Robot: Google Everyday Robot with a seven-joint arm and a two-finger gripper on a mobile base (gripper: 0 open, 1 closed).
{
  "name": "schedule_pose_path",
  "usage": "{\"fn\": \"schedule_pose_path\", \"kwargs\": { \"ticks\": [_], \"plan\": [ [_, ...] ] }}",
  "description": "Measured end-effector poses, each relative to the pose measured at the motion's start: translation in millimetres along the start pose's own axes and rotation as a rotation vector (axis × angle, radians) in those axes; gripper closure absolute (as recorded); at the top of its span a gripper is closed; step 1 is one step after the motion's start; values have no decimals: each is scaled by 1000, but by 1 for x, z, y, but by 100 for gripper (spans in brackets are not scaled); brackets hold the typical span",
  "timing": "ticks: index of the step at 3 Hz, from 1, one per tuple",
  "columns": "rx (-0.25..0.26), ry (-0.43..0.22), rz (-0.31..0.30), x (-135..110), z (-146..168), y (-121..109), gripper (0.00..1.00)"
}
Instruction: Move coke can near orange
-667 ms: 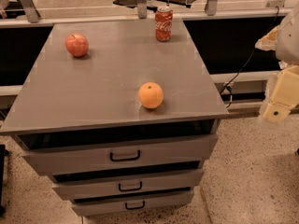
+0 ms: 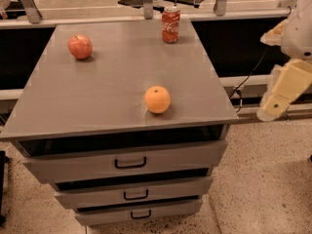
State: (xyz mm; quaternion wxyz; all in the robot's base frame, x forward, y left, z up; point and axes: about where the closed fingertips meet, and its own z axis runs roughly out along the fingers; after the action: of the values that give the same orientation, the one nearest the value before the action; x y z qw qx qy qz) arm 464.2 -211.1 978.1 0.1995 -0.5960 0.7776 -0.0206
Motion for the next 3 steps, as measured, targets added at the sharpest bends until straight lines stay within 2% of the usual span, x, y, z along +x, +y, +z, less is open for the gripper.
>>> {"fn": "schedule_pose_path", "kwargs": {
  "ticks": [1,2,3],
  "plan": [
    [62,-164,11,-25,15,-58,0],
    [153,-328,14,-59,26,-119,0],
    [153,-328,14,-59,26,-119,0]
  ]
}}
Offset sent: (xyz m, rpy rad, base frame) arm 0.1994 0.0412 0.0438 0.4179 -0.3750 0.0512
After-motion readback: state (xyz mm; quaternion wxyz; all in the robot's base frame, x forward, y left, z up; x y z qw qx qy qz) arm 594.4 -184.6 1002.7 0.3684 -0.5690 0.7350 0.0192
